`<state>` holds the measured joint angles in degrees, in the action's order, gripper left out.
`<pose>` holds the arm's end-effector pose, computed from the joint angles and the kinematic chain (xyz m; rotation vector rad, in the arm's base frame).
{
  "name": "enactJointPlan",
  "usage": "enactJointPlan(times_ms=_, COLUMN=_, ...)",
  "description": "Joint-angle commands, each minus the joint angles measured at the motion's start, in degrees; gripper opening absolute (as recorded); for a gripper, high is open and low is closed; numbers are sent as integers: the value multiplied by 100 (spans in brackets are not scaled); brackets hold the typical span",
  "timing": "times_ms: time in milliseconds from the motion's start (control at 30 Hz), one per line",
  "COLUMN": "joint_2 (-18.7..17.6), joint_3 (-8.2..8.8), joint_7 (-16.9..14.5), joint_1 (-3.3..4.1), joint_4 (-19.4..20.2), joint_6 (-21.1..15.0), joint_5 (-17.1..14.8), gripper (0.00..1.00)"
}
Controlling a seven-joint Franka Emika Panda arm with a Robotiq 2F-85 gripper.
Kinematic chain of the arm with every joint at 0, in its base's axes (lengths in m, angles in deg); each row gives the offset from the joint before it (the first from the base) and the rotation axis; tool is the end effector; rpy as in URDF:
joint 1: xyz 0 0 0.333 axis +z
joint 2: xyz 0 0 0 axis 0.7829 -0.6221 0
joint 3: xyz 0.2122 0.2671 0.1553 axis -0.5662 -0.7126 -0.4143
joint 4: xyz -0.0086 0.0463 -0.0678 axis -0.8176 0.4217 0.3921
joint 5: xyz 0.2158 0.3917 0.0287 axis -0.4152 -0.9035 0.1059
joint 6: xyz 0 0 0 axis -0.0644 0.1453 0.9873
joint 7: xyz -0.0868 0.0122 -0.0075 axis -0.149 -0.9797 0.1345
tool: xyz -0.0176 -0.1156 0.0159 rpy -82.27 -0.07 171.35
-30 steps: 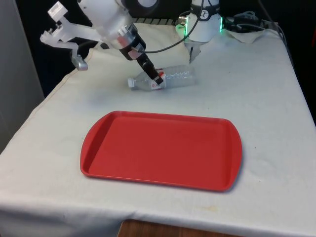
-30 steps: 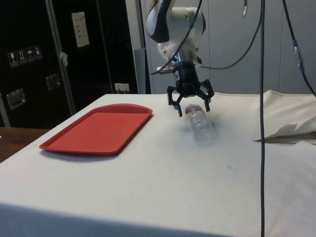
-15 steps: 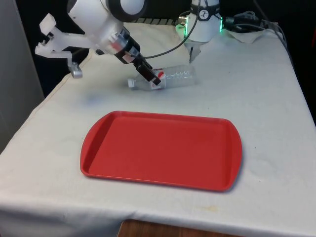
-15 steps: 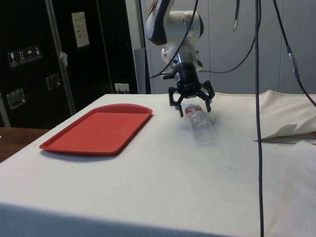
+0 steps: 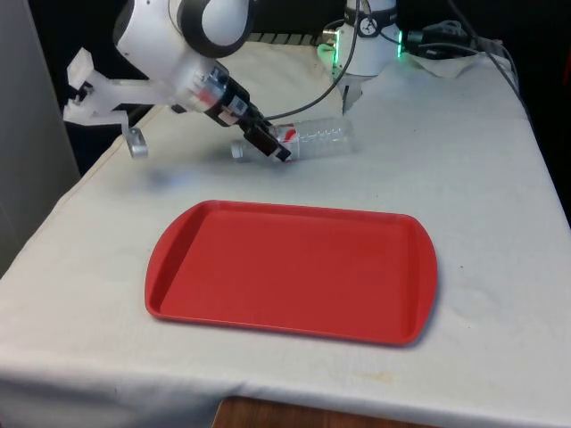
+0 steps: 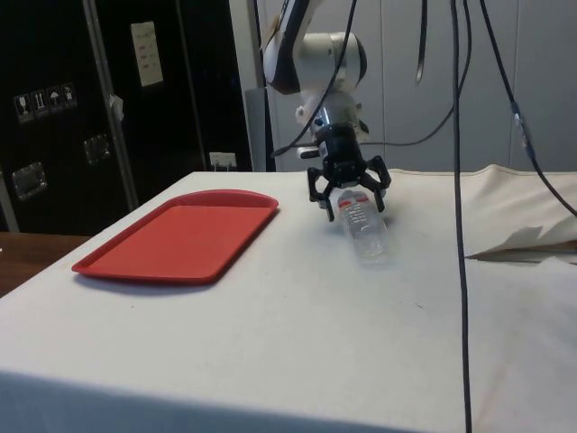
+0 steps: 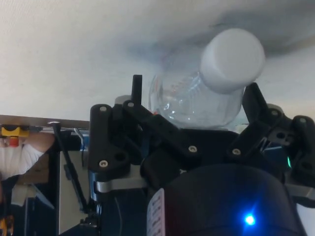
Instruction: Place the bottle upright on the tray.
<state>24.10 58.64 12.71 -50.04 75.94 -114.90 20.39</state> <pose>0.5401 -0.2582 0.1256 -2.2645 1.3859 0.8900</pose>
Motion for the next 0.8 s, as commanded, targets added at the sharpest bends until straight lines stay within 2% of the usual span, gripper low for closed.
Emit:
enactJointPlan(times_ms=0, joint_2=-17, joint_3=-34, joint_7=-17, joint_1=-46, joint_4=-29, joint_6=63, joint_5=-29, gripper=100)
enactJointPlan(times_ms=200, joint_2=-69, joint_3=29, joint_7=-29, joint_1=0, joint_4=-57, joint_6=115, joint_5=-63, gripper=100)
enactJointPlan(times_ms=433, joint_2=-103, joint_3=0, joint_7=-69, joint_1=-29, joint_4=-63, joint_6=149, joint_5=-103, gripper=100)
enactJointPlan(times_ms=467, joint_2=-80, joint_3=29, joint_7=-40, joint_1=6, joint_4=-52, joint_6=126, joint_5=-69, gripper=100)
enactJointPlan(times_ms=500, joint_2=-120, joint_3=-6, joint_7=-92, joint_1=-34, joint_4=-63, joint_6=160, joint_5=-120, gripper=100)
enactJointPlan(times_ms=633, joint_2=-155, joint_3=6, joint_7=-138, joint_1=-34, joint_4=-69, joint_6=206, joint_5=-160, gripper=100)
enactJointPlan(times_ms=700, joint_2=-160, joint_3=11, joint_7=-155, joint_1=-29, joint_4=-69, joint_6=223, joint_5=-172, gripper=100)
enactJointPlan(times_ms=733, joint_2=-149, joint_3=29, joint_7=-138, joint_1=6, joint_4=-46, joint_6=178, joint_5=-149, gripper=100)
enactJointPlan(times_ms=767, joint_2=-166, joint_3=11, joint_7=-160, joint_1=-29, joint_4=-69, joint_6=229, joint_5=-172, gripper=100)
